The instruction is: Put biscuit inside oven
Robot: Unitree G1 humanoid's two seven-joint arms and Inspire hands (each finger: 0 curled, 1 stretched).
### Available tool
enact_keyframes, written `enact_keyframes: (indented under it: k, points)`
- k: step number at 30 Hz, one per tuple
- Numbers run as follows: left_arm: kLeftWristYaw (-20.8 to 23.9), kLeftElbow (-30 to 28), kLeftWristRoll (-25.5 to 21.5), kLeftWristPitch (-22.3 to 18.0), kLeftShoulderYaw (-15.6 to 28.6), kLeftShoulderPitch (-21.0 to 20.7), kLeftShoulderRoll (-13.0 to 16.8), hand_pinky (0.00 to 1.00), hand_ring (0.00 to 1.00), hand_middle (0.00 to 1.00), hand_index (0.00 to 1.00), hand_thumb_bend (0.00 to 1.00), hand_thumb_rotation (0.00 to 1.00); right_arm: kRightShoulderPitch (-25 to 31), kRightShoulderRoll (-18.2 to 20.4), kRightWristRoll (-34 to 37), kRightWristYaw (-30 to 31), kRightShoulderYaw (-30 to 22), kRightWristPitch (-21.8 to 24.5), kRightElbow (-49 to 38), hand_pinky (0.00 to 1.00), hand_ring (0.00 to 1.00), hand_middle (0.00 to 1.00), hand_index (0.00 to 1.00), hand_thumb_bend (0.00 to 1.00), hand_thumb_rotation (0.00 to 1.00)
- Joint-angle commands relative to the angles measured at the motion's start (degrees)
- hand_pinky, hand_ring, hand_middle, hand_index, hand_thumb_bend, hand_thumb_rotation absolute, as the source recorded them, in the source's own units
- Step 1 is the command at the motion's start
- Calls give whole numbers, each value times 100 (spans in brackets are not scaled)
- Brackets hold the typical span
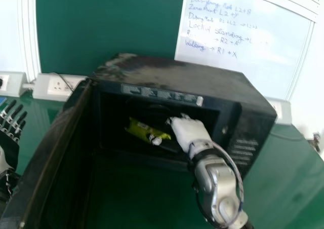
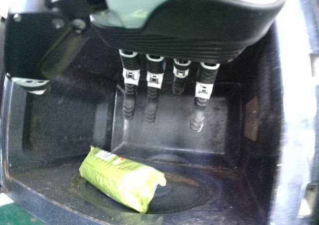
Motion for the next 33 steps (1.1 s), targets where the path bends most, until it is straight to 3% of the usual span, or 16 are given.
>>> enact_keyframes:
  k: [1,8,12,17,28,33]
  points:
    - [22,-34,-19,-21,-50,-50,-13,92,85,81,80,30,57,144,-54,-39,44,-139,-64,-189,65,75,78,76,82,45]
    - [-43,-41,38,-53,-71,-19,11,96,88,83,81,28,63,487,-2,-30,38,-384,-163,-580,66,76,79,77,83,45]
    - [-43,-29,33,-36,-60,-28,31,95,87,82,80,28,62,726,-20,-102,108,-488,-215,-898,66,77,80,78,82,49]
    - [-61,5,38,-54,-60,-37,20,97,89,83,80,29,61,1022,81,-97,126,-645,-198,-1219,66,77,79,78,82,45]
    - [-75,27,53,-65,-58,-42,25,96,87,82,79,30,60,1546,152,-178,0,-888,-398,-1642,69,79,80,80,82,50]
    - [-81,20,38,-59,-69,-42,20,97,88,82,79,29,60,1786,258,-53,-84,-1054,-501,-1829,71,80,81,80,82,49]
